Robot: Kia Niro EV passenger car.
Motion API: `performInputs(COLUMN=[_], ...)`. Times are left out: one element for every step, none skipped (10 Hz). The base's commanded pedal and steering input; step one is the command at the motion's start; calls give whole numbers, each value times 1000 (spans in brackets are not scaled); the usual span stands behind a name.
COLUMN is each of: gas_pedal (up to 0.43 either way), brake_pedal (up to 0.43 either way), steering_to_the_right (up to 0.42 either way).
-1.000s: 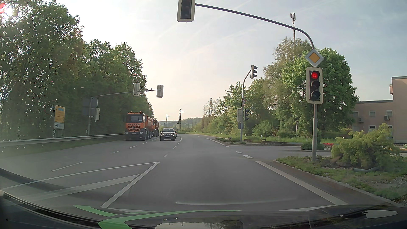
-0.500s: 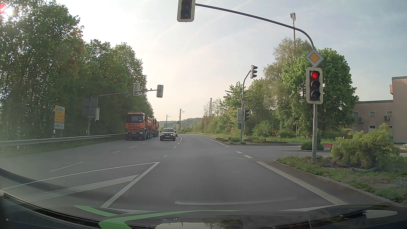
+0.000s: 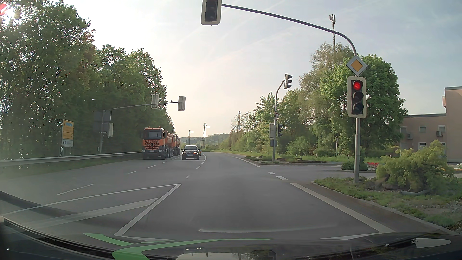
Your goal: Follow the waypoints while adhering to traffic rules and regulations
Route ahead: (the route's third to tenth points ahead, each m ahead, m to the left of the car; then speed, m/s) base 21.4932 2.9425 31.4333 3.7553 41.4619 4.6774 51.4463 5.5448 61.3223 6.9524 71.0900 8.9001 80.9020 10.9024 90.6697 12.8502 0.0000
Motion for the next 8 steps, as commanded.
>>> performInputs(gas_pedal=[0,0,0,0,0,0,0,0], brake_pedal=[262,262,262,262,262,262,262,262], steering_to_the_right=[4,4,4,4,4,4,4,4])
